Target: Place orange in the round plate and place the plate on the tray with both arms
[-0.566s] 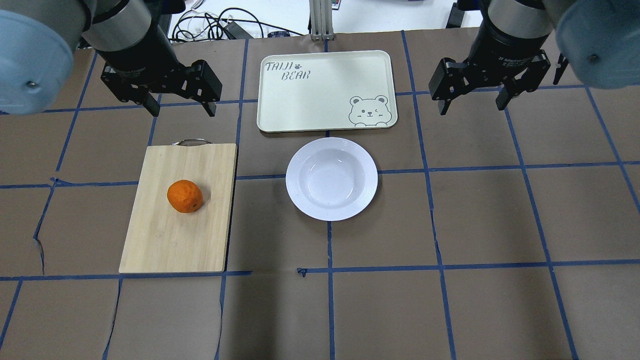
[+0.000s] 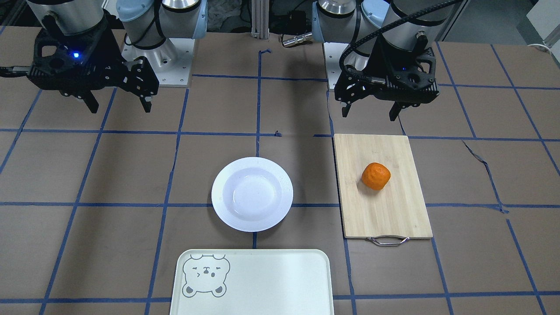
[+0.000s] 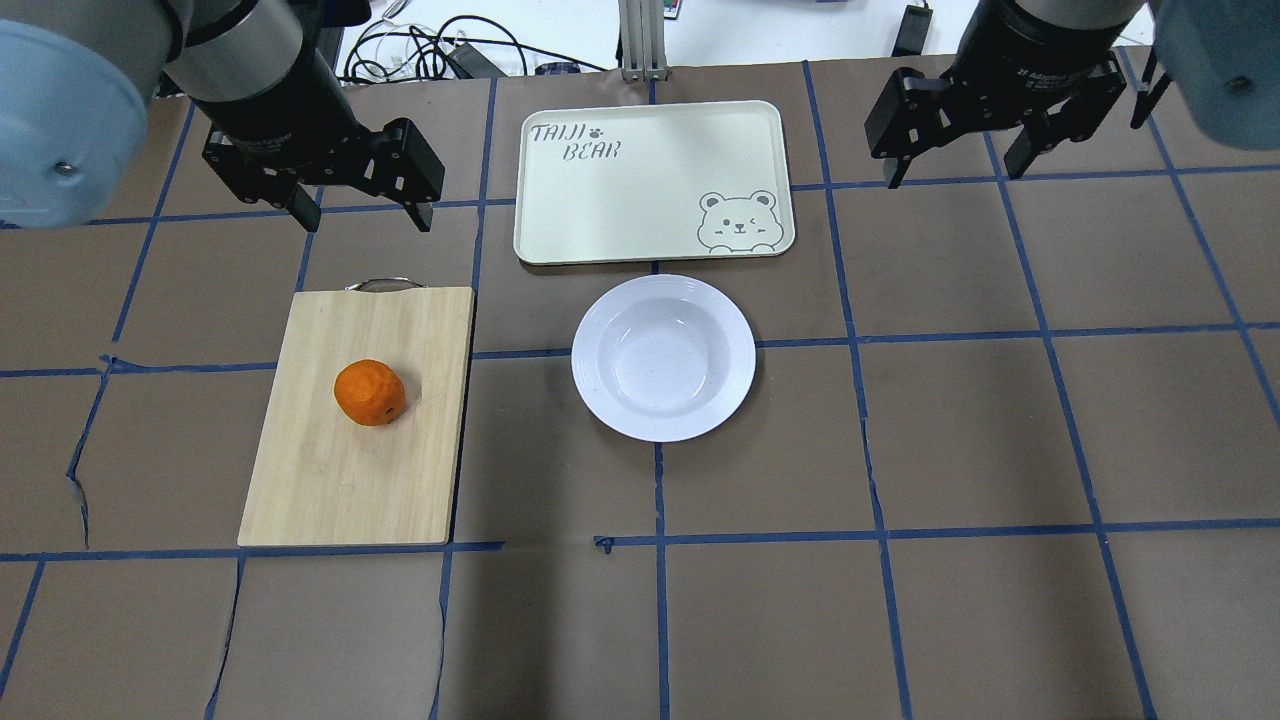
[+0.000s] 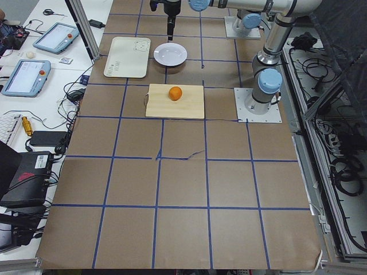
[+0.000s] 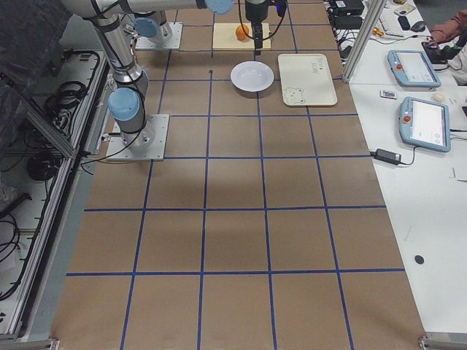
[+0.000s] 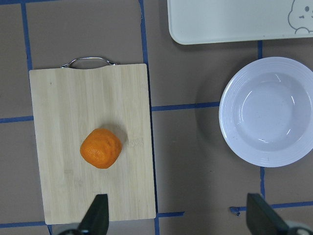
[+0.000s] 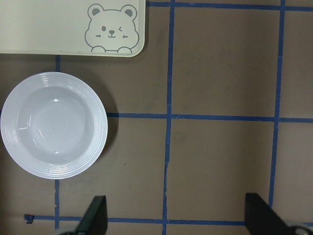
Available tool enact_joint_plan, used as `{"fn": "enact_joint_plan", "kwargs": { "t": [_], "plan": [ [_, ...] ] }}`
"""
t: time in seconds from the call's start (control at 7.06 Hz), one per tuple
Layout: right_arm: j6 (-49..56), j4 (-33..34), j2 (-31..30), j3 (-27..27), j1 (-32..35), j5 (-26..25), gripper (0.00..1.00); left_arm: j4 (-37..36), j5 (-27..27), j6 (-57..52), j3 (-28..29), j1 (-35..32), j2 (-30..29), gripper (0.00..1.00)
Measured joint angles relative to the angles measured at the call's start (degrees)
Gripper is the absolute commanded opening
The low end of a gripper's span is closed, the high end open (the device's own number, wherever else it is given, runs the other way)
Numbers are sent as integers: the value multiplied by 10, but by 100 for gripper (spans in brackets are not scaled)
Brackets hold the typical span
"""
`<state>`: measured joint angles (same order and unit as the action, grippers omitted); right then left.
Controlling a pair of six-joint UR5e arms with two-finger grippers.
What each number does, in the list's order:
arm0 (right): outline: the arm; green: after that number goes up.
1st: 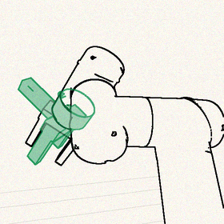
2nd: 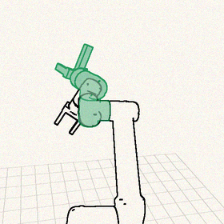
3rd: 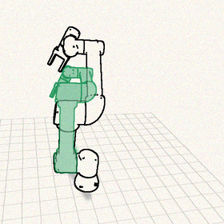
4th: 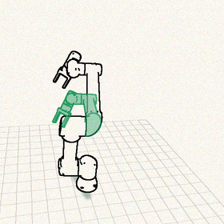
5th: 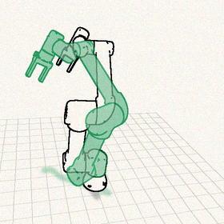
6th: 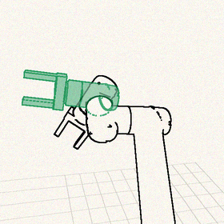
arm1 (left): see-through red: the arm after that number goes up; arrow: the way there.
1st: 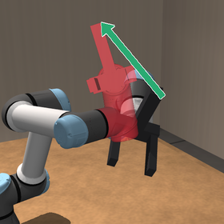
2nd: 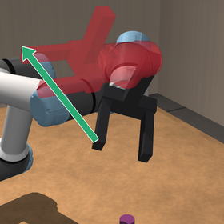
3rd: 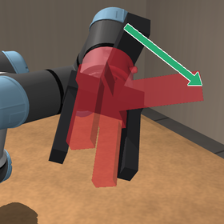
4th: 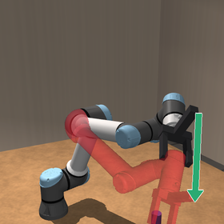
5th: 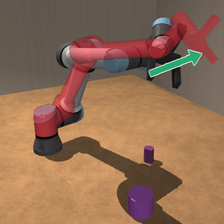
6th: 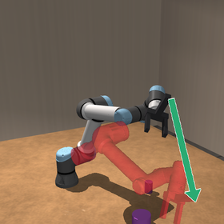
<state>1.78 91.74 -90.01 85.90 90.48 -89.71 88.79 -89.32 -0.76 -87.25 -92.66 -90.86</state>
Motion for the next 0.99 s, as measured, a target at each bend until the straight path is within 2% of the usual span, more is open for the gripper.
{"fn": "enact_joint_plan", "kwargs": {
  "t": [0.99],
  "plan": [
    [1, 11, 18, 0, -9, 1, 100, 1, 1, -1, 0, 5, 1, 100]
  ]
}}
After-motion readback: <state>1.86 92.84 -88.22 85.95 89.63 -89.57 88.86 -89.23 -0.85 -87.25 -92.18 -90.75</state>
